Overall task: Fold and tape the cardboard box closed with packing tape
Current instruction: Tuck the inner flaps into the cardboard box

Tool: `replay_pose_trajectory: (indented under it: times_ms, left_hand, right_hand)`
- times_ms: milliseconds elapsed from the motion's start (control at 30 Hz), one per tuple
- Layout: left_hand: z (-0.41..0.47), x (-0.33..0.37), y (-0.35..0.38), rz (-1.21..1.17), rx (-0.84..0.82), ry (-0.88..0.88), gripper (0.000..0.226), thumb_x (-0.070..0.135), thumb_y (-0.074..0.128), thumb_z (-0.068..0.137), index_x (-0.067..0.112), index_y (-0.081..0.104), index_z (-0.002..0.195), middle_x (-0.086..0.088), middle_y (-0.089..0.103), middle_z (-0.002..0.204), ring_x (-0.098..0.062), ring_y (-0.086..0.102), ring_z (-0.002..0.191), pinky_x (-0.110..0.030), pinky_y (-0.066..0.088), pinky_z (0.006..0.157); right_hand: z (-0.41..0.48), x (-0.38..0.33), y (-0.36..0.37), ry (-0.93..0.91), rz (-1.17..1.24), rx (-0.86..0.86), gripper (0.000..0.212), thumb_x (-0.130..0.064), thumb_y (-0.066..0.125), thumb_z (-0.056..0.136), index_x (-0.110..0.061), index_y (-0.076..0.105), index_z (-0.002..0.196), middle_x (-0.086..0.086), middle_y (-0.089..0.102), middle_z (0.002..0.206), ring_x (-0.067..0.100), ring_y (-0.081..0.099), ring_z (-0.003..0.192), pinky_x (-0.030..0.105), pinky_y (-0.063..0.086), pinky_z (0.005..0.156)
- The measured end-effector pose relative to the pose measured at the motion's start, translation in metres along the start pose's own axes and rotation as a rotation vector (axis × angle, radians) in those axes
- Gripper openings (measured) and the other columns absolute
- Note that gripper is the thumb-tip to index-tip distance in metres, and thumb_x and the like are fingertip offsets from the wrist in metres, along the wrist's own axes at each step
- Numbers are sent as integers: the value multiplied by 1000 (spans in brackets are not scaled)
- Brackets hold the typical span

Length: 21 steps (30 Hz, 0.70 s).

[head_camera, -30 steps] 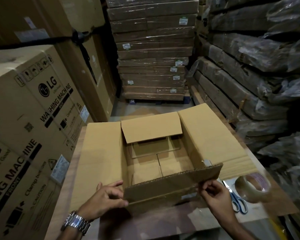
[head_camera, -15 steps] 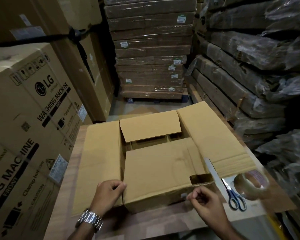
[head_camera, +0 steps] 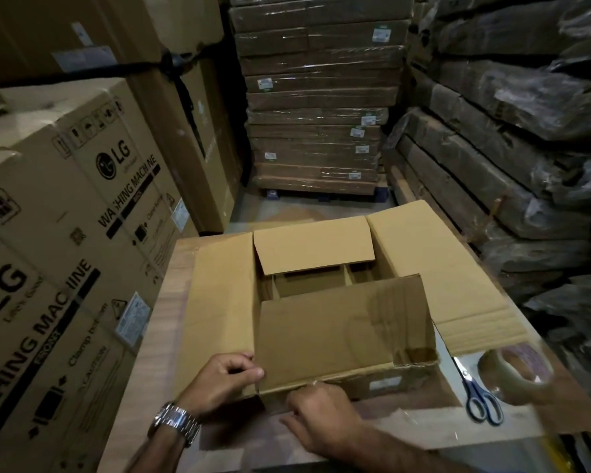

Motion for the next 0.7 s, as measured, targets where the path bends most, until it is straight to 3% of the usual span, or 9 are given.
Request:
replay_pose_trajectory:
  times_ms: [67, 133, 267, 433, 633, 700]
  left_hand:
    - [1, 0, 2, 39, -27, 14, 50, 71, 79, 46, 23, 72, 56, 0, 73, 75, 15, 54, 107, -2, 34, 88]
    - [3, -1, 3, 59, -33, 20, 43, 68, 79, 47, 26, 70, 53, 8, 67, 66, 19, 54, 100, -1, 33, 87]
    - [7, -6, 2, 57, -41, 32, 41, 68, 80, 44, 29, 69, 52, 11, 66, 65, 21, 52, 100, -3, 33, 87]
    - [10, -11, 2, 58, -41, 51, 49, 77, 76, 43, 30, 68, 53, 8, 66, 68, 20, 51, 104, -3, 33, 86]
    - [11, -11, 6, 61, -64, 81, 41, 65, 79, 57, 27, 63, 53, 11, 55, 65, 2, 57, 80, -11, 37, 82]
    - [12, -14, 5, 67, -54, 92, 44, 68, 77, 57, 26, 62, 54, 12, 55, 67, 3, 57, 81, -12, 37, 83]
  right_hand:
    - [16, -13, 5, 30, -139, -30, 38, -58, 58, 74, -22, 70, 71, -2, 68, 63, 16, 66, 56, 20, 47, 46]
    - [28, -23, -3, 101, -232, 14, 47, -66, 71, 55, -19, 66, 48, -3, 59, 44, 11, 57, 37, 14, 36, 35]
    - [40, -32, -7, 170, -217, 36, 46, -63, 67, 68, -17, 72, 64, 3, 68, 59, 19, 67, 52, 22, 48, 47]
    - [39, -28, -2, 214, -219, 75, 50, -64, 77, 42, -18, 60, 39, -2, 53, 36, 11, 51, 28, 12, 33, 32]
    - [34, -29, -8, 235, -213, 141, 45, -57, 78, 34, -17, 57, 38, -3, 51, 34, 9, 48, 25, 12, 30, 29]
    - [34, -27, -5, 252, -199, 133, 47, -62, 75, 37, -18, 59, 39, -2, 52, 35, 10, 49, 26, 13, 30, 29]
Point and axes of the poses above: each hand's wrist, its own z-axis towards the middle knuckle, its own y-axis out of the palm, x = y × z, the point moved 4 cm from there along z, towards the middle knuckle
